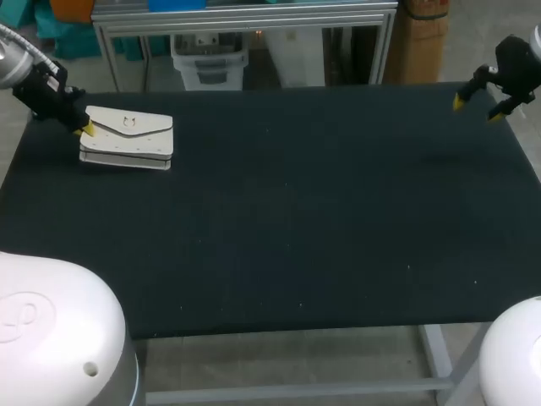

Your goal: Pick up the bag, open it, inspect its contents, close it, and place it on the opposite side

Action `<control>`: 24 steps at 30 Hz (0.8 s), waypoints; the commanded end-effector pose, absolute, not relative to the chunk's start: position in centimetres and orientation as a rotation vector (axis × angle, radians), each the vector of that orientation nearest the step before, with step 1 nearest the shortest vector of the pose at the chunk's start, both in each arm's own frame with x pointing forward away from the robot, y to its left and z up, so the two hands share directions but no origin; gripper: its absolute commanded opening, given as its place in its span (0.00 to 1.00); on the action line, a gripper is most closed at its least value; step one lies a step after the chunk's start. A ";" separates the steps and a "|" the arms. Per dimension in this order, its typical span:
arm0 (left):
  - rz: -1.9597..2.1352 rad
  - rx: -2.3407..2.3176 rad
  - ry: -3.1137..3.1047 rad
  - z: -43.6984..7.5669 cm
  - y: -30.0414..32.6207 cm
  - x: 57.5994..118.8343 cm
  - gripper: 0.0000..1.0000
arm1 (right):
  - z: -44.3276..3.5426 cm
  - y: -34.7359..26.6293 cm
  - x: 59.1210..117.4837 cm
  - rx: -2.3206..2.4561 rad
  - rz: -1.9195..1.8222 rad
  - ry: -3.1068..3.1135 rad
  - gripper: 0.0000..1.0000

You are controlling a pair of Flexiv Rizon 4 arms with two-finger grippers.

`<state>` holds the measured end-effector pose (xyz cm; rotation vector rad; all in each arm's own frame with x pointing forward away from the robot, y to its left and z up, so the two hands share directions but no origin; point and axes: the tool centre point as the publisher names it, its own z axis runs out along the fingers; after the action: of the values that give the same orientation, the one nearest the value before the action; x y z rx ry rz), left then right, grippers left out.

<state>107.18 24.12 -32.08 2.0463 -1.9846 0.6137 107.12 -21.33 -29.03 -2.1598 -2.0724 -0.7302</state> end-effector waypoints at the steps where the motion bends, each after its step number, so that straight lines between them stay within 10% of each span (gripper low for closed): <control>1: 0.579 1.998 -1.959 -31.5 26.5 109.2 0.00 | -28.7 -21.7 107.5 -2.180 -0.717 -2.067 1.00; 13: 0.716 1.898 -2.110 -27.8 27.6 111.5 0.00 | -29.1 -21.1 107.7 -2.208 -0.693 -2.043 1.00; 24: 0.567 1.814 -2.078 -34.3 29.1 109.0 0.00 | -29.8 -20.7 107.7 -2.206 -0.662 -2.037 1.00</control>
<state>107.86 28.55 -32.73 1.8368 -2.1077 0.5857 107.37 -20.80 -29.73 -2.2070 -2.0374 -0.6754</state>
